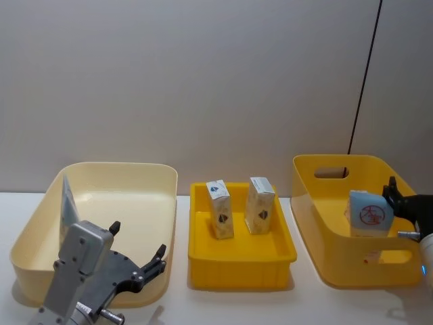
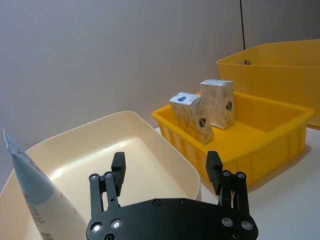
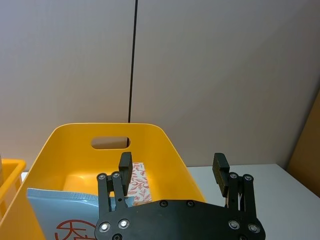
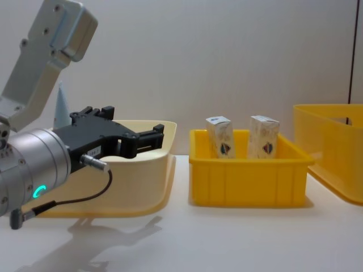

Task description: Bimanual collaborative sorting of washing and personal care products

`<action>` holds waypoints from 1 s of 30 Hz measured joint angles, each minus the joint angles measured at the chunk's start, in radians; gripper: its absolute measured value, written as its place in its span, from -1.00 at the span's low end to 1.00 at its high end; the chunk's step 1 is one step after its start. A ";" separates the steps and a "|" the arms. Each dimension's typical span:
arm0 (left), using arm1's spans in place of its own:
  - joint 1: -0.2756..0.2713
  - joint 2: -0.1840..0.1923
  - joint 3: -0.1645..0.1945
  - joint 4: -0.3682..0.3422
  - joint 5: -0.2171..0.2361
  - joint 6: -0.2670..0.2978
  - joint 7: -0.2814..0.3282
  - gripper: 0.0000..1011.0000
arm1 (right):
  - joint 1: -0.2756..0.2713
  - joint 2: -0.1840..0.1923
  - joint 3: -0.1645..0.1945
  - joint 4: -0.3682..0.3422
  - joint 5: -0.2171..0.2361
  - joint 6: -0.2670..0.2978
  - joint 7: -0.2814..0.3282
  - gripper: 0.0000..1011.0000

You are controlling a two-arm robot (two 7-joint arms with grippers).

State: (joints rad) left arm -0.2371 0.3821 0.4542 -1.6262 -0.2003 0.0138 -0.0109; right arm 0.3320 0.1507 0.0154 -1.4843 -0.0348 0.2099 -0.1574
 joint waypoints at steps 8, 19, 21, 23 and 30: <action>0.000 0.000 0.000 0.000 0.000 0.000 0.000 0.98 | -0.006 -0.006 0.007 -0.004 0.003 -0.044 0.006 0.98; 0.000 0.000 0.000 0.000 0.000 0.000 0.000 0.98 | -0.018 -0.016 0.027 -0.043 0.028 -0.148 0.027 0.98; 0.000 0.000 0.000 0.000 0.000 0.000 0.000 0.98 | -0.021 -0.019 0.032 -0.054 0.035 -0.172 0.033 0.98; 0.000 0.000 0.000 0.000 0.000 0.000 0.000 0.98 | -0.024 -0.022 0.037 -0.066 0.043 -0.193 0.039 0.98; 0.000 0.000 0.000 0.000 0.000 0.000 0.000 0.98 | -0.028 -0.023 0.040 -0.077 0.051 -0.210 0.045 0.98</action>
State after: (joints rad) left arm -0.2372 0.3821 0.4542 -1.6263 -0.2003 0.0138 -0.0109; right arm 0.3042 0.1276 0.0552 -1.5616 0.0166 -0.0003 -0.1119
